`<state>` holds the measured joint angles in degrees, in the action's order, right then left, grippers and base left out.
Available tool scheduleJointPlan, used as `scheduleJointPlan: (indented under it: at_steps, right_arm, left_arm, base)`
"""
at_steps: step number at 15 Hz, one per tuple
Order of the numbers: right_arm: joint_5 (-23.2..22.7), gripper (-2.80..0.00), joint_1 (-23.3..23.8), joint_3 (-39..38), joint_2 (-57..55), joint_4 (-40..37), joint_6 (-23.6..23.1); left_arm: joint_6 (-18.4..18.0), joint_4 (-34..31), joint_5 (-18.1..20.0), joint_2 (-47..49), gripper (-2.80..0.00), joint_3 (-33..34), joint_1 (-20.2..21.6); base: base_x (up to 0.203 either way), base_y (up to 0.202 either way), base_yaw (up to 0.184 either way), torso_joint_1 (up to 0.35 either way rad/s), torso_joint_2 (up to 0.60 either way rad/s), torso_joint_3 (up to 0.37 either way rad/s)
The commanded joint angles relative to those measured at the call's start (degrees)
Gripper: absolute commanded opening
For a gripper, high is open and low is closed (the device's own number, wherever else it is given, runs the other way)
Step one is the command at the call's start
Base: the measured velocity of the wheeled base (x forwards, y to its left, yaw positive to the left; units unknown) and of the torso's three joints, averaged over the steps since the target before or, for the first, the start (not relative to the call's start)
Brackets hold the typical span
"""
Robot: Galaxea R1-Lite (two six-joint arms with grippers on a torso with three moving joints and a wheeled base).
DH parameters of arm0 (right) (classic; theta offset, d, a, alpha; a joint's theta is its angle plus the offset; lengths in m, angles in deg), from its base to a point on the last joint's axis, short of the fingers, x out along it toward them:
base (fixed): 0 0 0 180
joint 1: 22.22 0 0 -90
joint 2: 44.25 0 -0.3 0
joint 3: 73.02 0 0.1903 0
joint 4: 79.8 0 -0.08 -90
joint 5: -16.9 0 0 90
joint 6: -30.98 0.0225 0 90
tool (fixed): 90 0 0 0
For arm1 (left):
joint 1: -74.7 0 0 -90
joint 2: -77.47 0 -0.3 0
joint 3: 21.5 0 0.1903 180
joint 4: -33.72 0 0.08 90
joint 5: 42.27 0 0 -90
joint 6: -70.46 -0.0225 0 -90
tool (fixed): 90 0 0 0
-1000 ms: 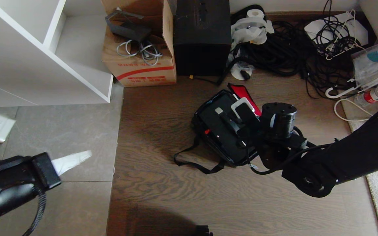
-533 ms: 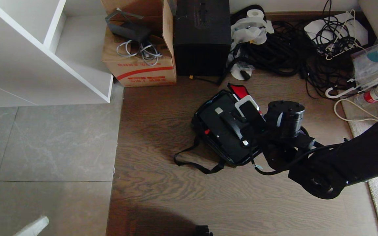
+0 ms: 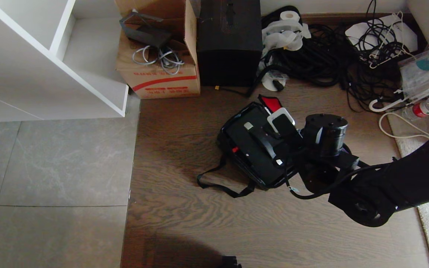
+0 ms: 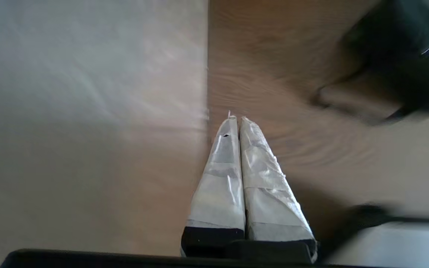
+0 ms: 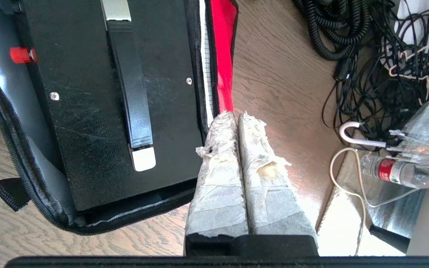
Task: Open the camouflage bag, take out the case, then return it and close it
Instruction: Lift the black box
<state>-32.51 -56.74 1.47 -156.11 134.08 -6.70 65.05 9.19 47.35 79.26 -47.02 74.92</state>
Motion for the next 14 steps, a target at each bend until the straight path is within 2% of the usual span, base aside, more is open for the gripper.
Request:
scheduleJointPlan:
  at_steps: [1,2,3,5,8,13,14]
  right_arm:
    - [0.2,-2.8,0.0,0.0,-0.6,0.3,-0.2]
    - [0.1,-2.8,0.0,-0.1,-0.9,0.3,-0.2]
    - [0.0,-2.8,0.0,-0.1,-1.0,0.3,-0.2]
    - [0.0,-2.8,0.0,-0.1,-1.3,0.3,-0.2]
    - [-0.2,-2.8,-0.1,-1.1,-2.6,0.3,0.9]
    - [-0.2,-2.8,-0.3,-0.9,-7.6,0.6,3.2]
    - [-0.2,-1.13,-0.3,-0.5,-9.1,0.5,3.5]
  left_arm:
    - [-6.3,0.4,2.3,-1.8,-2.8,0.8,-0.1]
    - [-0.7,0.6,1.7,-1.8,-2.8,1.4,-0.1]
    - [2.2,1.6,1.3,-1.8,-2.8,2.4,-0.1]
    - [2.2,2.2,1.3,-1.8,-2.8,2.7,-0.1]
    - [4.5,2.2,0.9,-1.8,-2.8,2.7,-0.1]
    - [4.7,2.2,0.6,-1.8,-2.8,2.7,-0.1]
    - [4.7,2.3,0.6,-1.8,-2.8,2.7,-0.2]
  base:
    - [0.0,0.0,0.0,0.0,0.0,0.0]
    - [0.0,0.0,0.0,0.0,0.0,0.0]
    - [0.0,0.0,0.0,0.0,0.0,0.0]
    - [0.0,0.0,0.0,0.0,0.0,0.0]
    - [0.0,0.0,0.0,0.0,0.0,0.0]
    - [0.0,0.0,0.0,0.0,0.0,0.0]
    - [0.0,0.0,0.0,0.0,0.0,0.0]
